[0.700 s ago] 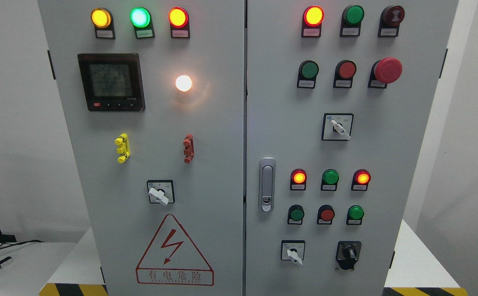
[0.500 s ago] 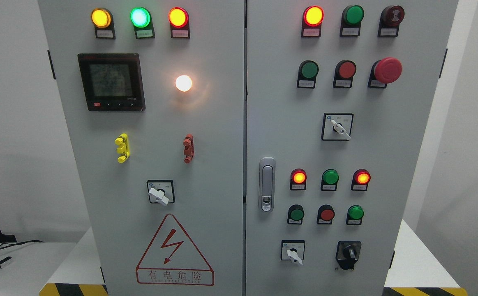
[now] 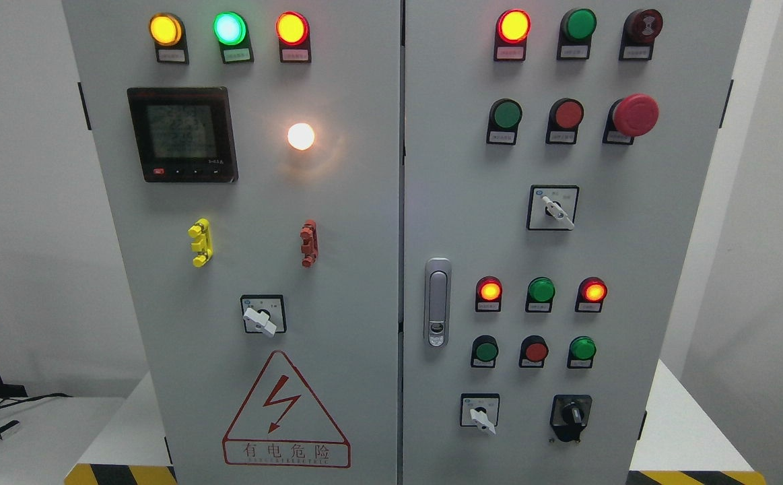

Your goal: Trip black knob to open circuit

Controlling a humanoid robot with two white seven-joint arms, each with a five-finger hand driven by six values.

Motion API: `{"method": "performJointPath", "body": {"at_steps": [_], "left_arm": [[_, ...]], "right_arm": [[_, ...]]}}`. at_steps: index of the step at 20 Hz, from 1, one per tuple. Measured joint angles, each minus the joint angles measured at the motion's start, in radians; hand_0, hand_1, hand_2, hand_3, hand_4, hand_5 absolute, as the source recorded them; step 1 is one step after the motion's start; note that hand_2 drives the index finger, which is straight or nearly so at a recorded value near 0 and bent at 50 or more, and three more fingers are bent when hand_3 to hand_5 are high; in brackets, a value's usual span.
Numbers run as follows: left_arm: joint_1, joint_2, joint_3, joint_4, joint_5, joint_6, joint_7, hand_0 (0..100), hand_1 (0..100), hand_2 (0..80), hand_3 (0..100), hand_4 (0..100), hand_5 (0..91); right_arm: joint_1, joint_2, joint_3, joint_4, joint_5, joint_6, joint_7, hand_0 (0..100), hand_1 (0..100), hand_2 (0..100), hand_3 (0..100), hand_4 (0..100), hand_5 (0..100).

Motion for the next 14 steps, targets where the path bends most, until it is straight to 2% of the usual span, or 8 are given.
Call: {"method": "performJointPath", "body": {"at_steps": [9,14], "left_arm": [[0.000,0.000,0.000,0.000,0.000,0.000,0.000,12,39,0.0,0,0,0.0],[0.000,0.000,0.000,0.000,0.000,0.000,0.000,12,39,0.0,0,0,0.0]], "right_arm": [[0.068,0.000,0.000,-0.099,0.000,-0.013,0.002,41,30,0,5,13,11],[0.126,0.000,0.004,-0.167,0.000,-0.112,0.007,42,29,0,5,15,18]]}}
